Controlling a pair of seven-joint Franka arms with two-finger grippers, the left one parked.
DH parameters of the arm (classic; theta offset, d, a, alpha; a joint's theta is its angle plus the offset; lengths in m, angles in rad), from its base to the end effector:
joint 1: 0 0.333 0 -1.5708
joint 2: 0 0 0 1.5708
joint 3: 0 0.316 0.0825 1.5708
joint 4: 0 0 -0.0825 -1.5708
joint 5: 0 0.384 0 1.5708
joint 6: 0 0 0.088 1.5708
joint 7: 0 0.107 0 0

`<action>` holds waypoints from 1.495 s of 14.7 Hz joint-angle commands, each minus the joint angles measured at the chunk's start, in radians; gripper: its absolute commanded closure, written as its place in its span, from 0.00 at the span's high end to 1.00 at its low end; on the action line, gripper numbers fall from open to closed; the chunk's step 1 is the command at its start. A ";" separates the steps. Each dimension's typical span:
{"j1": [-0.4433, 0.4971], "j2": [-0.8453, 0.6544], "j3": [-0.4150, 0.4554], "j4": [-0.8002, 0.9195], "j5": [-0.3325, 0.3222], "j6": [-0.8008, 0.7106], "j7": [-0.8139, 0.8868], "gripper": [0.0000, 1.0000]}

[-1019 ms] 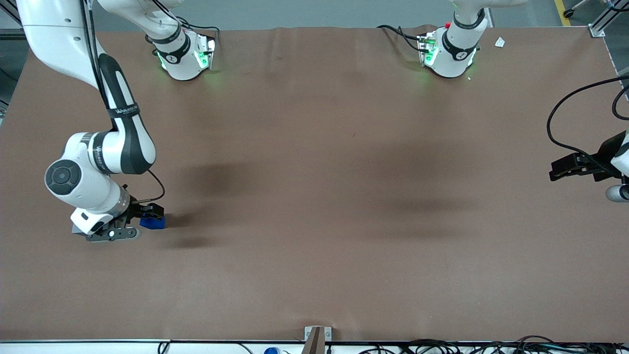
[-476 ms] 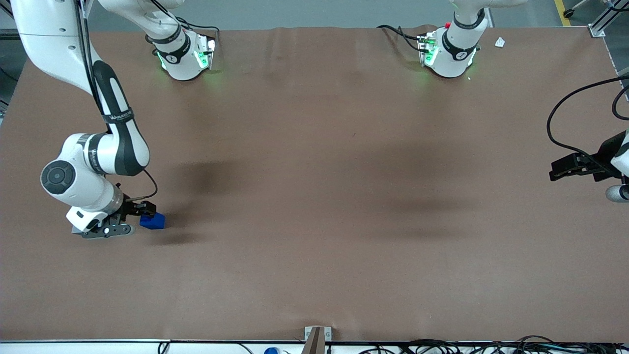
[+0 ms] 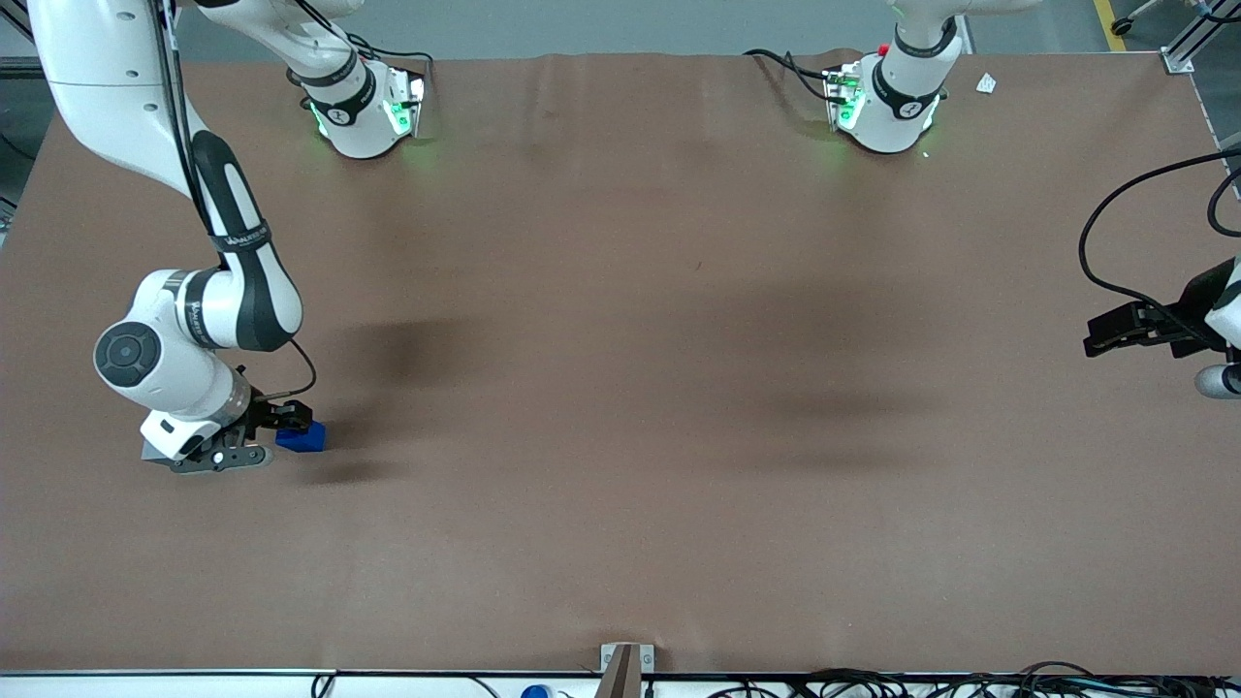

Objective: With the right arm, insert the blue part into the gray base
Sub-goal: 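Close the right gripper on the blue block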

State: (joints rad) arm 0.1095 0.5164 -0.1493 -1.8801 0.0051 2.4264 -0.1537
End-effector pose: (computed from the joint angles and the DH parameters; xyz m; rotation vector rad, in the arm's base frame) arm 0.6401 -0.0200 0.2397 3.0619 0.2002 0.0439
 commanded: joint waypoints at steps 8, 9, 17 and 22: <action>-0.010 0.016 0.008 -0.008 0.050 0.013 -0.003 0.78; -0.011 0.020 0.008 -0.008 0.050 0.013 -0.004 0.76; -0.021 0.022 0.008 -0.007 0.101 0.002 -0.003 0.23; -0.016 0.010 0.008 0.012 0.101 -0.055 -0.007 0.05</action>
State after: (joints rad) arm 0.1001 0.5439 -0.1498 -1.8750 0.0943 2.4133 -0.1519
